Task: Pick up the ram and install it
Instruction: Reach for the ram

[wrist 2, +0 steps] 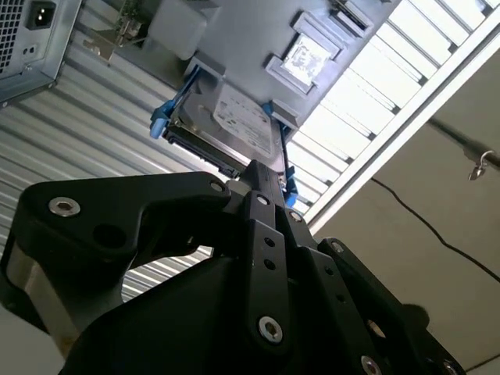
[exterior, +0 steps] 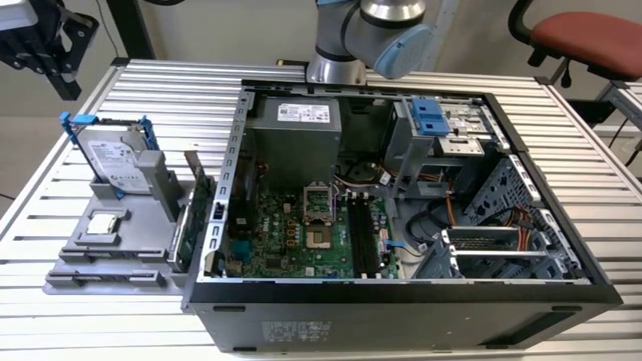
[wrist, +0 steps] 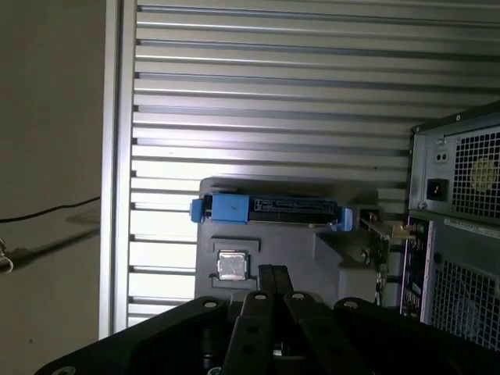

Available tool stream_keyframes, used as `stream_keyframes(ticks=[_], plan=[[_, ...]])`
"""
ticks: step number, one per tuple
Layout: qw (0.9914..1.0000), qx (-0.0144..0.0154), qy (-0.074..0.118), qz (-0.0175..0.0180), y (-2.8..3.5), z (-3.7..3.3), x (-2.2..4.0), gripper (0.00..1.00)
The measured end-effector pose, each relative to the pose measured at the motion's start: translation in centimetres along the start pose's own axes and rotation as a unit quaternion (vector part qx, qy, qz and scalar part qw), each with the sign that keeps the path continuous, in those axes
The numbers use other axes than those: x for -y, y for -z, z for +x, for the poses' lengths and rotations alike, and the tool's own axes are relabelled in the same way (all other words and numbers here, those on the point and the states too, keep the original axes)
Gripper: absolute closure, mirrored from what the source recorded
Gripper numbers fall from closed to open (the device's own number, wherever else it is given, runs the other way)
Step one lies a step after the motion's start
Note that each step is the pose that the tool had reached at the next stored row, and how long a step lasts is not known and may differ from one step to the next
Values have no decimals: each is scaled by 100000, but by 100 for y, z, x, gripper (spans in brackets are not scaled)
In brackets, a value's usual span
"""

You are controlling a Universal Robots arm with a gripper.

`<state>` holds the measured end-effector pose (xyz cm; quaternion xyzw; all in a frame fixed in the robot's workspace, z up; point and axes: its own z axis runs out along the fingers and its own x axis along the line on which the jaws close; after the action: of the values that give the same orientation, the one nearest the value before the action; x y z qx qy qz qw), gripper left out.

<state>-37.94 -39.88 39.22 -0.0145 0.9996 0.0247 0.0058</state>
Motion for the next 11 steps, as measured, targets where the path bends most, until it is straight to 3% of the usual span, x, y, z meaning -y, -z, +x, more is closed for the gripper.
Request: stream_keyframes(ticks=[5, 11], plan=[[100000, -1, -26, 2, 1, 2, 15, 100], [100000, -2, -21, 3, 4, 3, 83, 100]])
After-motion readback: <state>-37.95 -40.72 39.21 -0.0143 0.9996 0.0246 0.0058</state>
